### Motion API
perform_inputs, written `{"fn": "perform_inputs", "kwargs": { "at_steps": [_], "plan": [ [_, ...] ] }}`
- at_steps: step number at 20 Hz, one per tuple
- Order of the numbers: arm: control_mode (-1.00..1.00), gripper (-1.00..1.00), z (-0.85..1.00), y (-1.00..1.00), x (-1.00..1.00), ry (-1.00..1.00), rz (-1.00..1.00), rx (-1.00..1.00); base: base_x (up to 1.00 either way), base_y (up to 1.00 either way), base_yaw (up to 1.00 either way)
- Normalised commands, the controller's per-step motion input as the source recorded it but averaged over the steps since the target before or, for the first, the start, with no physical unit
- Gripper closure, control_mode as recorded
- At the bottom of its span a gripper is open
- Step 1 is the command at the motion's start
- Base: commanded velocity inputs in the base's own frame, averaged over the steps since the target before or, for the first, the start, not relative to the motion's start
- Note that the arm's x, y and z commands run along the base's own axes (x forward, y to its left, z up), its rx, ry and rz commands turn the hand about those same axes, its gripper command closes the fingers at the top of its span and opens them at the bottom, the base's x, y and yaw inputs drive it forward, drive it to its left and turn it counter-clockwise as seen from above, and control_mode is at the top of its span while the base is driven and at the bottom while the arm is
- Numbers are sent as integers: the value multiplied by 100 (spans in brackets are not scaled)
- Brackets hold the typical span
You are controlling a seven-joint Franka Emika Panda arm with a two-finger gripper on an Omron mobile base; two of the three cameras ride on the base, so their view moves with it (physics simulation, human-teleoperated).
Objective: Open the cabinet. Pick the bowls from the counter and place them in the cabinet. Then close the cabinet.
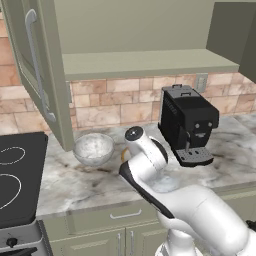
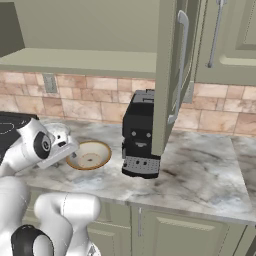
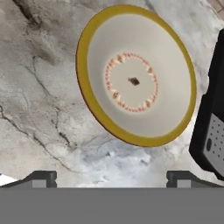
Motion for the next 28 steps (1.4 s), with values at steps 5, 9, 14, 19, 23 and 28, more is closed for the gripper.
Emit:
{"fn": "perform_inputs", "kwargs": {
  "at_steps": [5,9,14,19,23,28],
  "plan": [
    [-100,-100,-18,17,15,0,0,0,0,0,0],
    [-100,-100,-23,17,12,0,0,0,0,0,0],
    [-100,-100,-19,8,19,0,0,0,0,0,0],
    [-100,-100,-18,1,24,0,0,0,0,0,0],
    [-100,-100,-15,0,22,0,0,0,0,0,0],
    [-100,-100,-16,1,21,0,0,0,0,0,0]
  ]
}}
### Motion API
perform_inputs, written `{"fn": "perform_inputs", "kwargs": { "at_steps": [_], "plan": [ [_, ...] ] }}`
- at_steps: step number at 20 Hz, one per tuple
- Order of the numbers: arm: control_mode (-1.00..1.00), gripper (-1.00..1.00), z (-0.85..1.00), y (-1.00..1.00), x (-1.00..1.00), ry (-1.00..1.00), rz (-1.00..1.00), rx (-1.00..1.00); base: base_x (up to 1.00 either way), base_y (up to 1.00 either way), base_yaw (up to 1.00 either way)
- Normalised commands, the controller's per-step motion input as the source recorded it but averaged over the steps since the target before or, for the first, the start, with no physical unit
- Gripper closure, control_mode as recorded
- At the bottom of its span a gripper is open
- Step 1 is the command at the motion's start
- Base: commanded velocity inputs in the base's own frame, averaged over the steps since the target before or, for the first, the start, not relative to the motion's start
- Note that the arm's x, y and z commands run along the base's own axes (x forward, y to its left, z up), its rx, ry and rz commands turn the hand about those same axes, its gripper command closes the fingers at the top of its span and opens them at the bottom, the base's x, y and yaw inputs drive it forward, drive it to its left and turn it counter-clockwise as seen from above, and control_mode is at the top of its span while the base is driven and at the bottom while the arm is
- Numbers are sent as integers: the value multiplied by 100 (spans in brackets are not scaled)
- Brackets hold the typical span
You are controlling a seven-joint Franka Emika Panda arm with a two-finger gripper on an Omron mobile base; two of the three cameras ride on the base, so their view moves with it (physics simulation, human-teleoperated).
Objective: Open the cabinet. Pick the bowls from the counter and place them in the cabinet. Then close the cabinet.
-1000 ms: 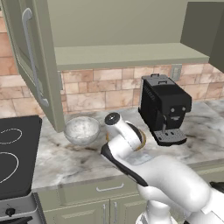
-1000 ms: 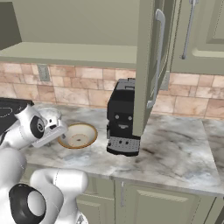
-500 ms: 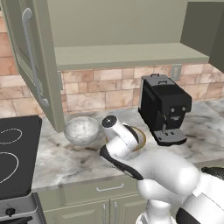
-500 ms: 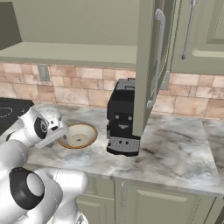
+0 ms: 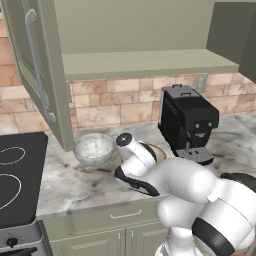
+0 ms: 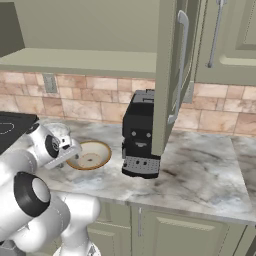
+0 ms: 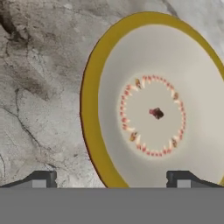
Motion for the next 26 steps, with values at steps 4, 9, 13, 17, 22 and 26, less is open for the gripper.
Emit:
{"fn": "perform_inputs", "kwargs": {
  "at_steps": [4,9,13,17,22,26],
  "plan": [
    [-100,-100,-19,4,19,0,0,0,0,0,0],
    [-100,-100,-18,2,20,0,0,0,0,0,0],
    [-100,-100,-17,1,19,0,0,0,0,0,0],
    [-100,-100,-10,0,22,0,0,0,0,0,0],
    [-100,-100,-10,0,18,0,0,0,0,0,0],
    [-100,100,-9,0,13,0,0,0,0,0,0]
  ]
}}
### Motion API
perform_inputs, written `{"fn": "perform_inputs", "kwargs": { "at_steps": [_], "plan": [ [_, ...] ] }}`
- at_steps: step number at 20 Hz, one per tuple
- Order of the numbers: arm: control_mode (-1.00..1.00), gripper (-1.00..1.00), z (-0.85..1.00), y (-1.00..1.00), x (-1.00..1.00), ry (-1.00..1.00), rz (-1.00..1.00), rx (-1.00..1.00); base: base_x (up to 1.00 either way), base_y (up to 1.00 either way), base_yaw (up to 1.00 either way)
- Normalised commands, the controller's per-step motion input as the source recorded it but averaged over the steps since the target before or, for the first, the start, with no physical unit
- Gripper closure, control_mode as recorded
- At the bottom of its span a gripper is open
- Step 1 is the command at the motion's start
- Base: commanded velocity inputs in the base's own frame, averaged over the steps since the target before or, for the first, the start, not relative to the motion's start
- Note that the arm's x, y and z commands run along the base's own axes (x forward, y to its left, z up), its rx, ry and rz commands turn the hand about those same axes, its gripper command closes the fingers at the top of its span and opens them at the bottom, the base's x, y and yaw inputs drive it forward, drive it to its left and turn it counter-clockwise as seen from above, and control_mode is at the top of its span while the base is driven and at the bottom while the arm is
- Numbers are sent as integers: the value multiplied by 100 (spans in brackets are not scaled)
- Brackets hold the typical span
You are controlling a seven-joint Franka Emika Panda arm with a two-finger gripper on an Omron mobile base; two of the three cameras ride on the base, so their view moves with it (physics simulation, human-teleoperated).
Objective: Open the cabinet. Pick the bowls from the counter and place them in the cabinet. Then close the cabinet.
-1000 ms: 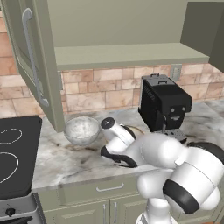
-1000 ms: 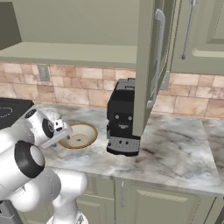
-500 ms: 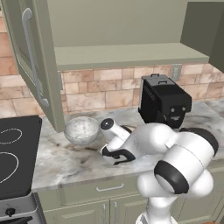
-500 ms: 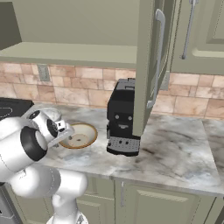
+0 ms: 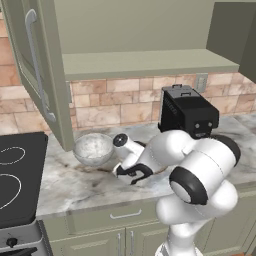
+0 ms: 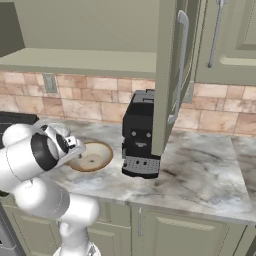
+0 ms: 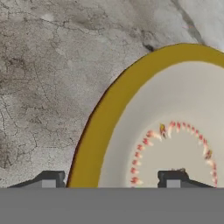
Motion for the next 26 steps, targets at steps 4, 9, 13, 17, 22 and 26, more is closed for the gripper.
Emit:
{"fn": "perform_inputs", "kwargs": {
  "at_steps": [4,9,13,17,22,26],
  "plan": [
    [-100,100,-15,1,4,0,0,0,0,0,0],
    [-100,100,-12,0,0,0,0,0,0,0,0],
    [-100,100,0,0,0,0,0,0,0,0,0],
    [-100,100,51,0,-27,1,0,0,0,0,0],
    [-100,100,82,0,-40,-1,0,-3,0,0,0],
    [-100,100,83,0,-29,-1,0,-4,0,0,0]
  ]
}}
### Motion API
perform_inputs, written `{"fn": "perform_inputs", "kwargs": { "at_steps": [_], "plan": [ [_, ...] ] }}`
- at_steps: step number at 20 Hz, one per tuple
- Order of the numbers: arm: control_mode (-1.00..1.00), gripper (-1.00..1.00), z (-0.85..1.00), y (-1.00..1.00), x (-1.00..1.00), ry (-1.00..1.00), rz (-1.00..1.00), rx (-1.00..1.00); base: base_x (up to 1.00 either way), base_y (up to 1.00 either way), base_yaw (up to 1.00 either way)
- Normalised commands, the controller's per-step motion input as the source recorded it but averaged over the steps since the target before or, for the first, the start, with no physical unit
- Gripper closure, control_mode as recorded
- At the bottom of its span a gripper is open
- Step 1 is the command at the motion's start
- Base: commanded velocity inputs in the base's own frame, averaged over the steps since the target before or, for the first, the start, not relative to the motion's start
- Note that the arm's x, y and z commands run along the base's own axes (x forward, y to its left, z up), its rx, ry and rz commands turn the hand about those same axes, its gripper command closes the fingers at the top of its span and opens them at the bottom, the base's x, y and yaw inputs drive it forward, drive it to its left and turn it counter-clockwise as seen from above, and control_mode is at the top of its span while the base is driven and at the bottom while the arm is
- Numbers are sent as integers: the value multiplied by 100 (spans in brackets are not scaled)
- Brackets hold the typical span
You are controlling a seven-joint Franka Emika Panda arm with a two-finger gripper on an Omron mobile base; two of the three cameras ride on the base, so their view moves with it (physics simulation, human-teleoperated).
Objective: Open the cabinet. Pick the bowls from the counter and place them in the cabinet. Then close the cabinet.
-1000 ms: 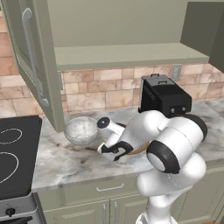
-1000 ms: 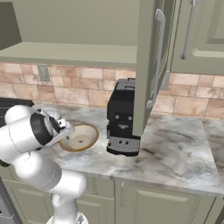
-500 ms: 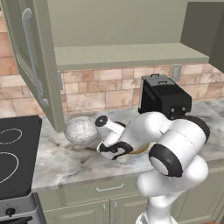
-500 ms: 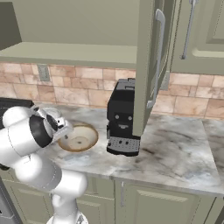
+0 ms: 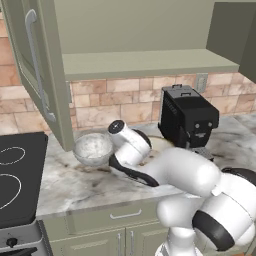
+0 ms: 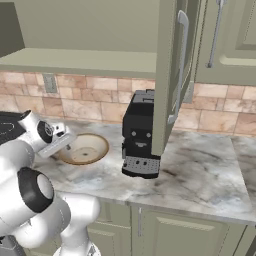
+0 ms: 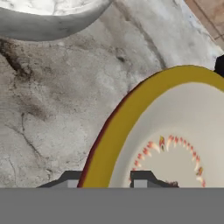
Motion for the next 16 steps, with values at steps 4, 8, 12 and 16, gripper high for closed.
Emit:
{"fn": "perform_inputs", "kwargs": {
  "at_steps": [4,8,12,16],
  "plan": [
    [-100,100,91,0,-21,0,2,-4,0,0,0],
    [-100,100,79,-9,-27,0,7,-2,0,0,0],
    [-100,100,40,-2,-46,0,12,-1,0,0,0],
    [-100,100,29,0,-51,-12,19,0,0,0,0]
  ]
}}
